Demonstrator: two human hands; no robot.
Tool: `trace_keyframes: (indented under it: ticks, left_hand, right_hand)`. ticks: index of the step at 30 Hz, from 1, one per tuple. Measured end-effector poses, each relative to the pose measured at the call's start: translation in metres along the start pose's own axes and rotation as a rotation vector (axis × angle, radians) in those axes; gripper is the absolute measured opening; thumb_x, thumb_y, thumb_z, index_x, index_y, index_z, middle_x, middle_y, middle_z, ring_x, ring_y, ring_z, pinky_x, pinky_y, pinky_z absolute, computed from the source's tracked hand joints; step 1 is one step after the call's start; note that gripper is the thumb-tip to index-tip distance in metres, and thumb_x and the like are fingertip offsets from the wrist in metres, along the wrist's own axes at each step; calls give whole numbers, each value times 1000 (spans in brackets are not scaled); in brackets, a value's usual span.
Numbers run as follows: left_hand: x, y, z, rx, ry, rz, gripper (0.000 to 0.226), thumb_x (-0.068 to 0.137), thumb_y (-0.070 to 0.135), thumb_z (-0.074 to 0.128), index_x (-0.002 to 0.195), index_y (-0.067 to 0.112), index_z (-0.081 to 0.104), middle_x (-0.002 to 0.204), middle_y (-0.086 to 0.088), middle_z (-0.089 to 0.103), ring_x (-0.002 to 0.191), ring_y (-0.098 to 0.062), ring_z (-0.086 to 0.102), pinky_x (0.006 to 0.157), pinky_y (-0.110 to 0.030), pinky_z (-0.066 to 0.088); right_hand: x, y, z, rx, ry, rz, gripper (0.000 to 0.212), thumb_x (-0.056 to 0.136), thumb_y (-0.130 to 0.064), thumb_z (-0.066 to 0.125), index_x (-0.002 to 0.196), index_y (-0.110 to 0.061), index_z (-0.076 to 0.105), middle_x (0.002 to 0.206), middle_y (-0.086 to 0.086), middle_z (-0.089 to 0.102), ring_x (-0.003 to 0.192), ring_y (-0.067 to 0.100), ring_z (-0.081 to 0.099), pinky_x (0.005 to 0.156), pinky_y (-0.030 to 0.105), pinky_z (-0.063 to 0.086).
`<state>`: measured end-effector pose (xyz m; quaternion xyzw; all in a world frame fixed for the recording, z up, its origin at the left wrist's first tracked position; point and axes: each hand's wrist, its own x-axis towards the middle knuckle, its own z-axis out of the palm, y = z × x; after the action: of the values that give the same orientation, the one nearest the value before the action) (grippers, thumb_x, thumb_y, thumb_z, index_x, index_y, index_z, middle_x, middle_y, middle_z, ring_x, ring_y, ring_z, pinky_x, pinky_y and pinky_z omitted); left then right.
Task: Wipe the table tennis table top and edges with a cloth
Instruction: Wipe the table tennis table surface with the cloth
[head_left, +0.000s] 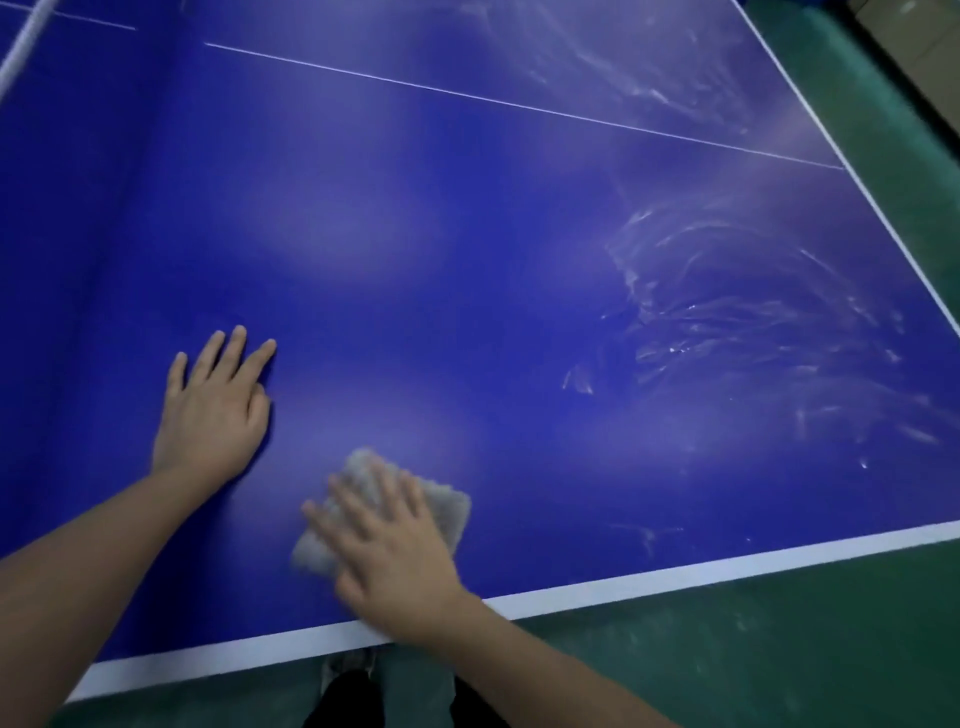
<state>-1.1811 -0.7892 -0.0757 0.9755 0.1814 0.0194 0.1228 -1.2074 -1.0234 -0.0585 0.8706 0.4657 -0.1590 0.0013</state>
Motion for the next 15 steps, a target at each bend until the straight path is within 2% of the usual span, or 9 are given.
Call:
trace_keyframes:
  ticks: [2,5,10,13,15]
  left_hand:
    - [0,0,-1,-1,2,-4,50,94,14,41,143,15,36,153,-11,26,143,-26,17,114,-46,8]
    - [-1,1,-2,1,5,-6,49,95,14,39,144,16,35,153,-10,25,143,-25,16,114,-45,7]
    - [-2,4,-2,16,-3,-20,49,96,17,34,145,18,32,154,-8,23,144,-23,14,115,-42,4]
    - [-2,3,-2,15,-5,-23,49,96,18,34,145,19,31,155,-7,22,144,-22,13,116,-42,4]
    - [-2,3,-2,11,-2,-21,49,97,17,34,145,19,32,155,-7,22,144,-22,13,116,-42,4]
  right_hand:
    - [-16,7,5,-135,-88,-243,61,86,-46,33,146,-37,25,153,-6,29,143,33,21,113,51,20]
    - [-45,51,5,-238,-50,-358,60,85,-49,36,144,-40,30,153,-9,30,143,29,23,113,48,22]
    - [-114,150,0,-297,-56,-304,63,81,-38,44,143,-38,35,153,-6,31,141,31,26,112,47,21]
    - [-149,197,-8,-251,-109,-136,65,82,-35,43,145,-36,30,150,-1,35,141,31,24,112,44,15]
    - [-161,204,-11,-166,-135,12,64,83,-33,41,146,-32,28,150,1,36,141,29,22,113,43,14]
